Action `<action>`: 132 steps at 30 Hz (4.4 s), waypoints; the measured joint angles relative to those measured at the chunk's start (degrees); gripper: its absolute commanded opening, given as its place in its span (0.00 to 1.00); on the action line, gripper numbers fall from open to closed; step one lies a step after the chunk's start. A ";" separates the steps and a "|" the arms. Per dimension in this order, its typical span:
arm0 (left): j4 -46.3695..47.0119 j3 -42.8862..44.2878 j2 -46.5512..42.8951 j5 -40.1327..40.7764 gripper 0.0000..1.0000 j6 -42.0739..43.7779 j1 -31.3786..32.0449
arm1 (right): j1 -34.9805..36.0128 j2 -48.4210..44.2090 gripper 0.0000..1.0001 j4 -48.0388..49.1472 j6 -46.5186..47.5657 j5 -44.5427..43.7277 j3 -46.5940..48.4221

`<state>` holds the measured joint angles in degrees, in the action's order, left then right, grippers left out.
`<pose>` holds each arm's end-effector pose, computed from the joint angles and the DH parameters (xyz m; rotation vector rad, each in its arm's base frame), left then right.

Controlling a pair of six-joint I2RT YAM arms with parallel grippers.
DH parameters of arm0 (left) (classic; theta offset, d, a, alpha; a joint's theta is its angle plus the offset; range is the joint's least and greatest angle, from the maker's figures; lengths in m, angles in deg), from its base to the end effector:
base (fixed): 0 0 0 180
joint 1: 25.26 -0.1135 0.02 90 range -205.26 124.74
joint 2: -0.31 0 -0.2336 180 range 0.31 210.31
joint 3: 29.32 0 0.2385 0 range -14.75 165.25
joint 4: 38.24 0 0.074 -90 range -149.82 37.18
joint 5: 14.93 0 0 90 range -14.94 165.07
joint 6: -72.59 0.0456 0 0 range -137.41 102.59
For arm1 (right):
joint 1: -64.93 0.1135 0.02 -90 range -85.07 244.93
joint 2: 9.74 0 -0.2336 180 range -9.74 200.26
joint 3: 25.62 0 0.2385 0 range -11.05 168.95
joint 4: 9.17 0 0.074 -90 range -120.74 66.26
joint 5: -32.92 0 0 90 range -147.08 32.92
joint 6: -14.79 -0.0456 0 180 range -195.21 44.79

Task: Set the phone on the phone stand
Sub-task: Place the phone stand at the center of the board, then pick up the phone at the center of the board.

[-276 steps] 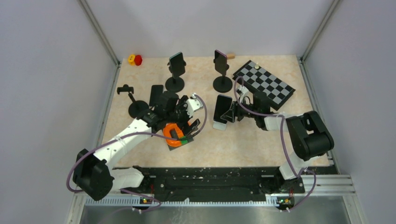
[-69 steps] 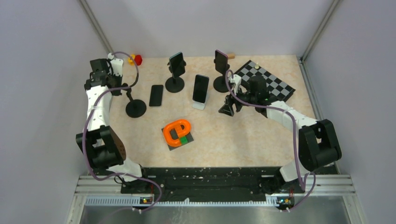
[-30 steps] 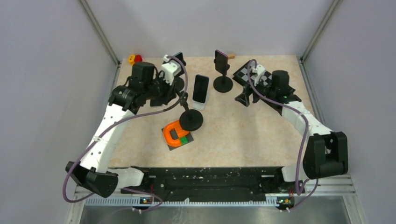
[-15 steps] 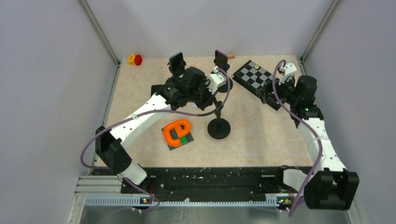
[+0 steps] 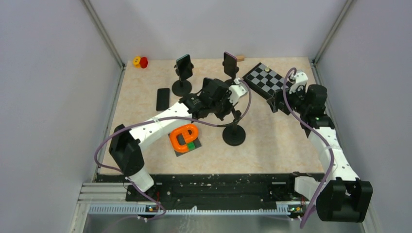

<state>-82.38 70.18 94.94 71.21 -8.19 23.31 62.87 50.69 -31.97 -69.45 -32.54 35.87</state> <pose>0.2419 -0.2787 0.2909 1.1396 1.9891 -0.4386 0.2510 0.0099 0.2783 -0.3426 1.8973 0.3257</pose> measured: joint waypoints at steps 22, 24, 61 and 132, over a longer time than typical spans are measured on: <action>4.61 -10.88 -8.74 3.41 0.99 2.32 1.42 | 0.00 -1.09 0.99 1.31 0.22 2.14 -1.68; 5.35 -14.05 -12.02 4.09 0.99 3.76 1.40 | 0.00 -1.62 0.99 1.57 0.24 2.14 -2.01; 5.66 -8.76 10.29 -0.17 0.99 -9.77 -46.29 | 0.00 -4.35 0.99 2.60 -0.85 4.87 -3.89; 4.87 -16.06 4.63 -1.73 0.24 0.46 -53.09 | 0.00 -2.89 0.99 2.64 -0.90 6.71 -3.89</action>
<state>-77.50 54.11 99.57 69.48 -7.73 -29.78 62.87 47.80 -29.32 -70.35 -25.83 31.98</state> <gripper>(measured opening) 0.743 0.985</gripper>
